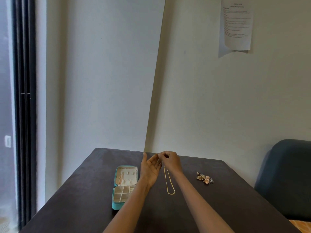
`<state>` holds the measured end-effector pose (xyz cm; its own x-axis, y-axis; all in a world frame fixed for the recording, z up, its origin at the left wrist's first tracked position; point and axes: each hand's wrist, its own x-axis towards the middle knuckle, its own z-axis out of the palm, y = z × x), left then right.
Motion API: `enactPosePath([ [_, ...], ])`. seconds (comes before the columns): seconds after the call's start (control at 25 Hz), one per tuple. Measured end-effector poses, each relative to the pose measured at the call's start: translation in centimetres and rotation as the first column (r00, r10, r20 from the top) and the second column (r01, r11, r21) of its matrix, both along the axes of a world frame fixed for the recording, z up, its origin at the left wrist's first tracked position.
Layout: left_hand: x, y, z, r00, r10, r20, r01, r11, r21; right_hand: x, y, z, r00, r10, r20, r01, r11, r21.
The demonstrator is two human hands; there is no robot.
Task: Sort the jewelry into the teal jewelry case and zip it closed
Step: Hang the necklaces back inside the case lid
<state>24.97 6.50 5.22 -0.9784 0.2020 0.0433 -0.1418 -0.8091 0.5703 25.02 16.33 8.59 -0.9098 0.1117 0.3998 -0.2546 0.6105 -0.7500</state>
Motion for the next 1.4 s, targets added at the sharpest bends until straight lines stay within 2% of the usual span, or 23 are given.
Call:
enactPosePath([
  [0.16,-0.4,-2.2,1.2,0.999,-0.017,0.05,0.017,1.0,0.011,-0.9,-0.7,1.9,0.994,0.109,0.02,-0.107,0.991,-0.079],
  [0.28,-0.5,-4.6,1.6,0.997,0.034,0.065,-0.036,0.999,0.033,-1.6,-2.0,2.7,0.985,0.172,0.031,-0.167,0.978,-0.128],
  [0.36,-0.8,-6.3,1.6,0.983,0.162,0.092,-0.163,0.987,0.005,-2.2,-3.1,3.0,0.982,0.186,0.027,-0.18,0.974,-0.135],
  [0.44,-1.1,-8.1,1.3,0.936,0.347,0.066,-0.335,0.932,-0.14,-2.6,-4.0,2.8,0.981,0.192,0.032,-0.186,0.975,-0.124],
  [0.52,-1.6,-9.9,0.5,0.861,0.507,-0.047,-0.485,0.789,-0.376,-2.6,-4.7,2.5,0.978,0.203,0.037,-0.198,0.974,-0.105],
  [0.6,-2.5,-12.1,-1.5,0.785,0.589,-0.193,-0.56,0.54,-0.628,-2.8,-5.2,1.8,0.973,0.228,0.041,-0.223,0.97,-0.097],
  [0.68,-3.1,-13.8,-3.8,0.78,0.562,-0.276,-0.507,0.309,-0.804,-2.9,-5.7,1.0,0.967,0.253,0.041,-0.25,0.965,-0.074],
  [0.72,-3.3,-14.4,-5.0,0.804,0.523,-0.283,-0.463,0.254,-0.849,-3.0,-5.9,0.5,0.961,0.271,0.046,-0.268,0.961,-0.061],
  [0.76,-3.4,-14.9,-6.0,0.838,0.473,-0.272,-0.419,0.24,-0.876,-3.1,-6.1,-0.2,0.954,0.295,0.048,-0.292,0.954,-0.059],
  [0.88,-4.1,-15.6,-8.2,0.919,0.358,-0.167,-0.295,0.34,-0.893,-3.3,-6.5,-2.1,0.939,0.341,0.046,-0.34,0.94,-0.029],
  [1.04,-6.1,-16.2,-11.3,0.907,0.392,-0.152,-0.299,0.348,-0.889,-3.6,-7.3,-4.4,0.908,0.408,0.093,-0.408,0.913,-0.013],
  [1.12,-4.9,-15.5,-10.2,0.907,0.393,-0.155,-0.293,0.32,-0.901,-3.6,-7.8,-5.0,0.897,0.425,0.122,-0.427,0.904,-0.012],
  [1.2,-4.2,-15.1,-9.6,0.902,0.383,-0.198,-0.321,0.288,-0.902,-3.7,-8.1,-5.5,0.902,0.403,0.151,-0.409,0.912,0.008],
  [1.4,-4.1,-15.5,-10.0,0.887,0.383,-0.259,-0.393,0.33,-0.858,-4.6,-9.4,-6.3,0.934,0.304,0.189,-0.328,0.939,0.109],
])
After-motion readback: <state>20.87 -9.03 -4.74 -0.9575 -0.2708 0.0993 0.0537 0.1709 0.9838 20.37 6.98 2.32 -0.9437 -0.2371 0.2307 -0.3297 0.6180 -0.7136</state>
